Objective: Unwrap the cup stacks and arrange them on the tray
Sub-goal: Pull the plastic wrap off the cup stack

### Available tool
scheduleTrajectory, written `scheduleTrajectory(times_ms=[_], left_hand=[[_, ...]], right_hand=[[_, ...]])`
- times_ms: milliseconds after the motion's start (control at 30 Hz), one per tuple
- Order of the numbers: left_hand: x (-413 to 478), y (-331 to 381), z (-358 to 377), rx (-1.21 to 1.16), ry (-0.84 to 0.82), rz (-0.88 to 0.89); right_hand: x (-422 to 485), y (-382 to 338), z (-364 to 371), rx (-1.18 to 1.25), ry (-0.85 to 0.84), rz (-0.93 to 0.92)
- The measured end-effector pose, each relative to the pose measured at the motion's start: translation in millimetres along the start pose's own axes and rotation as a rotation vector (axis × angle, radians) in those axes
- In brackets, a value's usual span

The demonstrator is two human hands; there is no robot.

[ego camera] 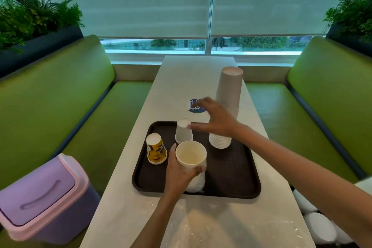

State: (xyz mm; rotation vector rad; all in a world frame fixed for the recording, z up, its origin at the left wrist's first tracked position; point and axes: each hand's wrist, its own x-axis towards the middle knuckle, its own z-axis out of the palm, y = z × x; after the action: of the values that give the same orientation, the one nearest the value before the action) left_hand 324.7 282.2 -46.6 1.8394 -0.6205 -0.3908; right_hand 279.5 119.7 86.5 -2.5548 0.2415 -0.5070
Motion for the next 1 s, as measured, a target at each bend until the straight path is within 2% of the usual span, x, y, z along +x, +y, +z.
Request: scheduleTrajectory(times_ms=[33,100,200,433,833,1000], left_hand=[[-3,-2,0,0.004,0.002,-0.002],[-7,-3,1,0.014,0.009,0.010],[-11,-6,4,0.022,0.008,0.017],[-12,-11,15,-0.011,0.081,-0.034],[-3,-27,23,0.072,-0.006,-0.138],[-2,-34,21,0.072,-0.064,-0.177]], right_hand=[[-5,1,9,0.014,-0.153,0.088],[-15,3,27,0.001,-0.354,0.200],[-27,4,46,0.000,-0.503,0.241],[-33,7,61,0.081,-0.488,0.312],[-21,19,59,0.091,-0.611,0.432],[-10,13,54,-0.100,-0.637,0.372]])
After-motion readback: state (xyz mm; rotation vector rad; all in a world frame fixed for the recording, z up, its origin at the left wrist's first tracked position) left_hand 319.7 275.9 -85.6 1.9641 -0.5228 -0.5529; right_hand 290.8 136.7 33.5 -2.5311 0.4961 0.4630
